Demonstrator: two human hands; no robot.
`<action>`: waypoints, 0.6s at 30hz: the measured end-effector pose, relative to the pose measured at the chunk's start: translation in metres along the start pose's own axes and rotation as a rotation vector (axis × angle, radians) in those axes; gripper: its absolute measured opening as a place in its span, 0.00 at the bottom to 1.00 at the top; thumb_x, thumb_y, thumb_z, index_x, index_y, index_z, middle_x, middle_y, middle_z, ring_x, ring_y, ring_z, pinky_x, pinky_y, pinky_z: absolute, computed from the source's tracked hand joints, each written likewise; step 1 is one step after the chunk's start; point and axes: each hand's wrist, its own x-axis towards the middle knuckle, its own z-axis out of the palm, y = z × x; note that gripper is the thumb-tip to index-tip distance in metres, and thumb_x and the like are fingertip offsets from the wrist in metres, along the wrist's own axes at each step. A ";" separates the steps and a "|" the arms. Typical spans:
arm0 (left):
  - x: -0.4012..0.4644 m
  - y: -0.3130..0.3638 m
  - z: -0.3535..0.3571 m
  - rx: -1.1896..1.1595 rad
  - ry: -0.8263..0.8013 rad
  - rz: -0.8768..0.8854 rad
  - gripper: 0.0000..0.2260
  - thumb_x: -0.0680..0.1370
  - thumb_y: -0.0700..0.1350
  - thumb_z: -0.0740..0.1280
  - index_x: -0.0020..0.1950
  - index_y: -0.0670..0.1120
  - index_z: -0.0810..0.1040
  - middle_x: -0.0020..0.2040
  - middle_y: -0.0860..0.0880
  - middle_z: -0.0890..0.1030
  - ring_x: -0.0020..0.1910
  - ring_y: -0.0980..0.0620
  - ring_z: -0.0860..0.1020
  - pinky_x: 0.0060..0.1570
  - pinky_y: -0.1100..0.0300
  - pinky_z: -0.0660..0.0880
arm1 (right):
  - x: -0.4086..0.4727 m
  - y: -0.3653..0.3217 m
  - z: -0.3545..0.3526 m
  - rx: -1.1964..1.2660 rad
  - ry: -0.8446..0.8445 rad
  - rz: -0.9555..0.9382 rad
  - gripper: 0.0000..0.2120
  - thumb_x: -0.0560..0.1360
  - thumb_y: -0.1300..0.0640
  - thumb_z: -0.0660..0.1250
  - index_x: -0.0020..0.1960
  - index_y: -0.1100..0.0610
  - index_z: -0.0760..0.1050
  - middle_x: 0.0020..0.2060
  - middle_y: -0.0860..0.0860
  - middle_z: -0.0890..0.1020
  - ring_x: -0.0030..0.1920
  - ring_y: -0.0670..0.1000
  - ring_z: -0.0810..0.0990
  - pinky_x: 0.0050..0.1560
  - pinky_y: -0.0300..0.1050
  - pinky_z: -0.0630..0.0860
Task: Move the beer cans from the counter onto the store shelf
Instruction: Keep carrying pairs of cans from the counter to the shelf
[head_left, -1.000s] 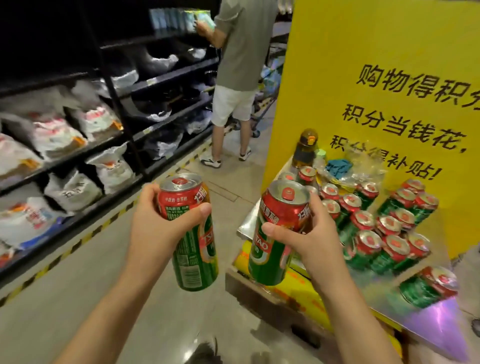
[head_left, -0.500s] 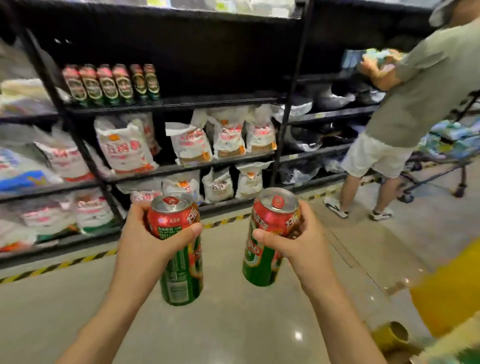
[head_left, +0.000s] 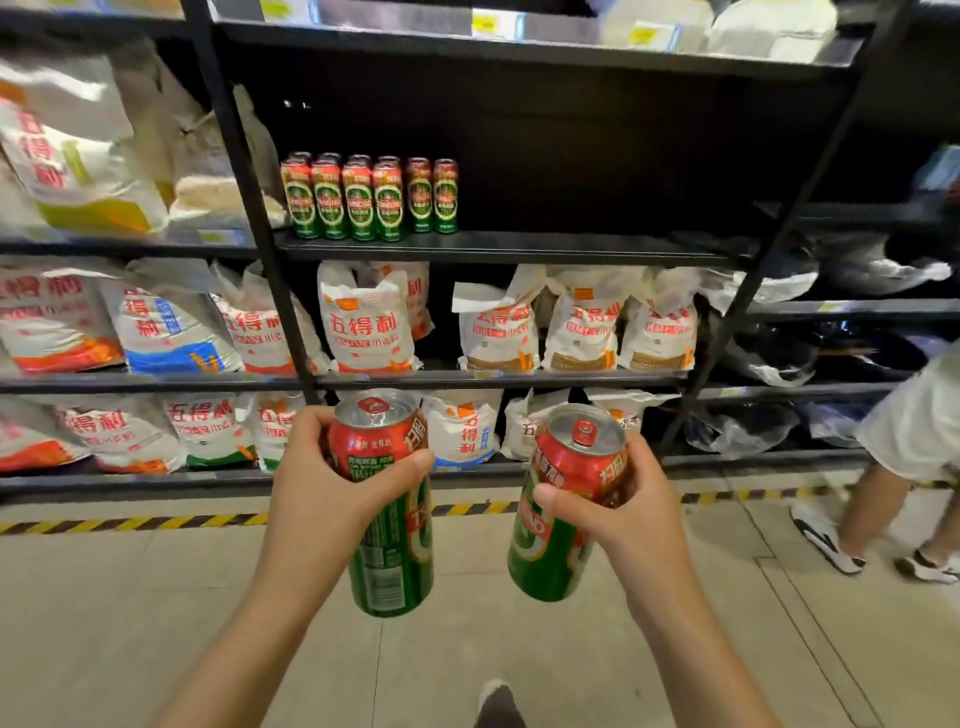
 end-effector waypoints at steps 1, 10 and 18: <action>0.016 0.000 0.010 0.002 0.003 0.000 0.24 0.62 0.48 0.77 0.52 0.55 0.68 0.47 0.58 0.76 0.45 0.61 0.75 0.37 0.64 0.70 | 0.019 0.001 -0.001 0.003 -0.004 0.000 0.39 0.51 0.47 0.81 0.60 0.46 0.71 0.54 0.46 0.80 0.56 0.50 0.79 0.55 0.54 0.79; 0.143 0.003 0.077 -0.026 0.101 -0.018 0.24 0.62 0.48 0.76 0.53 0.54 0.69 0.49 0.57 0.77 0.47 0.59 0.76 0.38 0.64 0.71 | 0.187 0.000 0.000 0.013 -0.115 -0.023 0.30 0.59 0.56 0.80 0.54 0.43 0.70 0.52 0.44 0.78 0.53 0.45 0.77 0.50 0.44 0.76; 0.236 -0.014 0.088 0.026 0.211 -0.084 0.31 0.56 0.56 0.74 0.56 0.51 0.70 0.49 0.53 0.78 0.48 0.55 0.77 0.45 0.53 0.74 | 0.289 0.007 0.030 0.016 -0.214 0.007 0.27 0.60 0.57 0.80 0.50 0.41 0.69 0.48 0.39 0.78 0.49 0.41 0.76 0.42 0.36 0.73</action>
